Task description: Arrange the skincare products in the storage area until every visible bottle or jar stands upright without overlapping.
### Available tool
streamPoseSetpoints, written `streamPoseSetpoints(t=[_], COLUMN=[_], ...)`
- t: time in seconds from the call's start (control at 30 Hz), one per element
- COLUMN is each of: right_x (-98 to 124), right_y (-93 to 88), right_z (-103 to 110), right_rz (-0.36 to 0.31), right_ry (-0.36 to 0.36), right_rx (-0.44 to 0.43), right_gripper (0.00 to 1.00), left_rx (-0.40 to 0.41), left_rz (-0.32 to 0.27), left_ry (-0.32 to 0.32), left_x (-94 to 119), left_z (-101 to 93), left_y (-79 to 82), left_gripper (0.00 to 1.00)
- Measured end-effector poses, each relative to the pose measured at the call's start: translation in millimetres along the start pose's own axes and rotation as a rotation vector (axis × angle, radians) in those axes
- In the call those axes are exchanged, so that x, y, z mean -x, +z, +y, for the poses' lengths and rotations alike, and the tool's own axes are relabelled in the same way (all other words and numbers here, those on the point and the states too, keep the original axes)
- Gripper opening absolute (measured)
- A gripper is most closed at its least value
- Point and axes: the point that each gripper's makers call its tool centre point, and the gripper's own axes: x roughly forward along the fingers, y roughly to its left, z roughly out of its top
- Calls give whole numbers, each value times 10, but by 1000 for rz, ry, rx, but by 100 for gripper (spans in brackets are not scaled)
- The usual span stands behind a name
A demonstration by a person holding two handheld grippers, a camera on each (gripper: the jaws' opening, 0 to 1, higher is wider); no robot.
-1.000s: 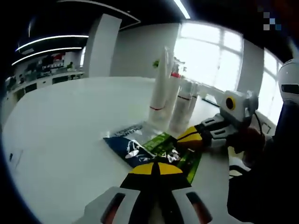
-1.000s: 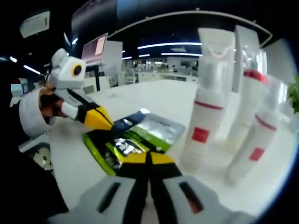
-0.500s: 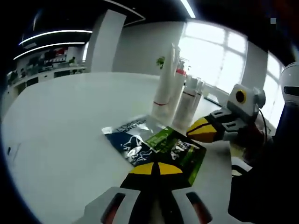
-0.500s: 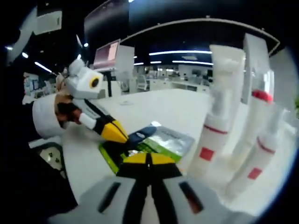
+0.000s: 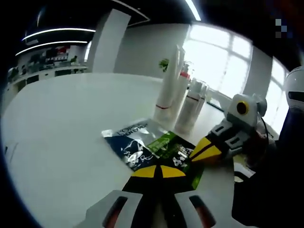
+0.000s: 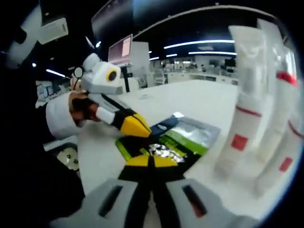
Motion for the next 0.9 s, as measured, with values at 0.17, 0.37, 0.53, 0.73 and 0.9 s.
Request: streamPoseSetpoints(t=[0.17, 0.37, 0.53, 0.73, 0.9], right_x=[1, 11, 6, 28, -42], right_y=[0, -3, 7, 120, 330], right_z=[-24, -39, -29, -56, 92], right_rz=[5, -4, -5, -32, -77], right_ry=[-2, -2, -9, -37, 7], right_rx=[22, 5, 14, 23, 55], right_gripper=[0, 0, 0, 0, 0], left_rx=[10, 25, 20, 5, 5], left_rz=[-4, -17, -16, -48, -95], left_ry=[-19, -24, -11, 12, 51], left_x=[-22, -33, -38, 50, 219], left_z=[-11, -9, -21, -55, -11], left_y=[12, 20, 32, 118, 158], left_gripper=[0, 0, 0, 0, 0])
